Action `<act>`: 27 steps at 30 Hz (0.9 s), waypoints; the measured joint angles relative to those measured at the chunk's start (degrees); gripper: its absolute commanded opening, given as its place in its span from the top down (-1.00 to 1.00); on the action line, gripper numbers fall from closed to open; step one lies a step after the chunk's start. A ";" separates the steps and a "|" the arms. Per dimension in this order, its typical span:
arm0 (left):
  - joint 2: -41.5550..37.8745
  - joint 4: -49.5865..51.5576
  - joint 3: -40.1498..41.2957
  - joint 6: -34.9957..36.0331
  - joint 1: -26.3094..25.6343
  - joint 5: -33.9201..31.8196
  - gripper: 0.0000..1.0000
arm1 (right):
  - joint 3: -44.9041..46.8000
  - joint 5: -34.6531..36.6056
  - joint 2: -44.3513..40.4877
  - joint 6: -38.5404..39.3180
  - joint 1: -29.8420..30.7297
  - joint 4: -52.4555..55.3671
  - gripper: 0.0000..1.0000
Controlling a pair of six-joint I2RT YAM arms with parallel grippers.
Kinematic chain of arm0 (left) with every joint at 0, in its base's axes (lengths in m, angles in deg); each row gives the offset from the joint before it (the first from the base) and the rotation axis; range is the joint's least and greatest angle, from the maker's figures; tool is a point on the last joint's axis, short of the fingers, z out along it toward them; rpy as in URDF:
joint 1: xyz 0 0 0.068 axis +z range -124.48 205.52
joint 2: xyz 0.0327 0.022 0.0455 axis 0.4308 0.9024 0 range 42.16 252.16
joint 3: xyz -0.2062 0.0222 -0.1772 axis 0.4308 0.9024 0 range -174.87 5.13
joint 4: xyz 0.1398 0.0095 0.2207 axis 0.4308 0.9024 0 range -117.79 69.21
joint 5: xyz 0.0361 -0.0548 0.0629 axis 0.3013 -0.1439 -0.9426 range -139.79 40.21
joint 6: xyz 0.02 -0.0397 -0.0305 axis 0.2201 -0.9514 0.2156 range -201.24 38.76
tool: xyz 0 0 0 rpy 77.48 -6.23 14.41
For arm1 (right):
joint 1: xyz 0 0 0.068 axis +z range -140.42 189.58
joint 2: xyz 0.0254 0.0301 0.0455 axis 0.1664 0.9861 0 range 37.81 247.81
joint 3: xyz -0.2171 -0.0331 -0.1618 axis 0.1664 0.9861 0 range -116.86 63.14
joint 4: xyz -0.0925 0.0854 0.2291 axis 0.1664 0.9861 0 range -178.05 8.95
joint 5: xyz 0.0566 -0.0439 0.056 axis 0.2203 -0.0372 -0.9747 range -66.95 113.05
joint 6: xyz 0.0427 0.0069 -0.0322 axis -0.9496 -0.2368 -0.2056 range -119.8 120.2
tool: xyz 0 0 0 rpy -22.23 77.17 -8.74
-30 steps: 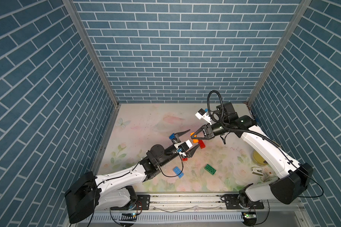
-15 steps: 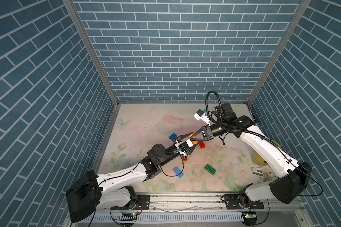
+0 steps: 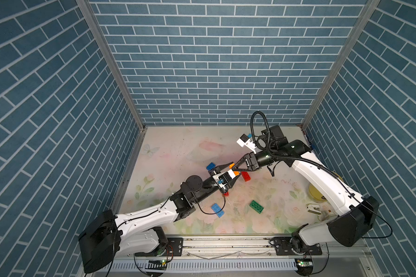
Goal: Assemble a rectangle with lego
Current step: Pick up the lego brick from the center of the board.
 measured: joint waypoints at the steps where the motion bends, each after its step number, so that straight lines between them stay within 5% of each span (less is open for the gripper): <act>1: -0.20 1.16 0.00 0.00 0.00 -0.28 0.63 | 0.00 0.85 -0.17 0.00 -0.72 0.20 -0.09; 9: 0.22 13.77 -4.76 0.00 -0.02 -0.57 0.63 | 0.81 18.82 -5.14 -1.97 -11.91 2.19 -0.12; 18: 18.21 35.32 -20.57 -3.74 -1.14 -4.57 0.63 | 6.23 52.15 -6.54 -4.59 -18.27 7.23 -0.12; 27: 33.83 50.88 -32.85 -8.81 -2.25 -8.57 0.63 | 10.51 63.63 -10.01 -5.81 -21.64 7.45 -0.11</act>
